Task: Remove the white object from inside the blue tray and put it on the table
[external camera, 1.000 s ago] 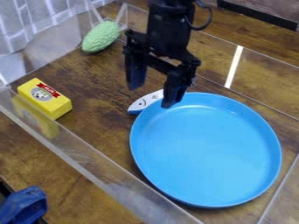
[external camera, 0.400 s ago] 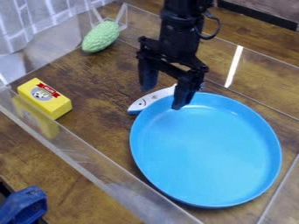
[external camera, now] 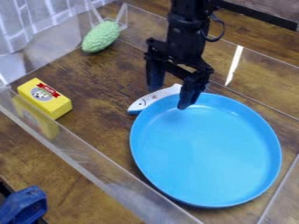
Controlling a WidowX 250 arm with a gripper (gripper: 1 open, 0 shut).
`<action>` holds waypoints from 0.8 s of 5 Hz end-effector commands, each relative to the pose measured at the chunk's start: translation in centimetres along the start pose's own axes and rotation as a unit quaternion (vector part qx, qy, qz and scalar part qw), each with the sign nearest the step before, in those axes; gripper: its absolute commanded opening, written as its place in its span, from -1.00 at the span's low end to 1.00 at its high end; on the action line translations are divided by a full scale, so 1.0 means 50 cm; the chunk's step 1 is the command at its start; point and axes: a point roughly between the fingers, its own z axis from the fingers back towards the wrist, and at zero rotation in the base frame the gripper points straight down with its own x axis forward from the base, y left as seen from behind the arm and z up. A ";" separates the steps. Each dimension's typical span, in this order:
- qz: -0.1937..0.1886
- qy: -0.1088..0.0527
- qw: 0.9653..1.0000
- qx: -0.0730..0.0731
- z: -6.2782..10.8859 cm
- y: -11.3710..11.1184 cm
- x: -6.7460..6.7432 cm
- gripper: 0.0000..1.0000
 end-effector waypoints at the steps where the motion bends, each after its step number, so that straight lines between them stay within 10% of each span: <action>1: -0.015 -0.035 0.999 0.003 0.032 -0.009 0.026 1.00; 4: -0.025 -0.040 0.999 0.005 0.012 0.004 0.046 1.00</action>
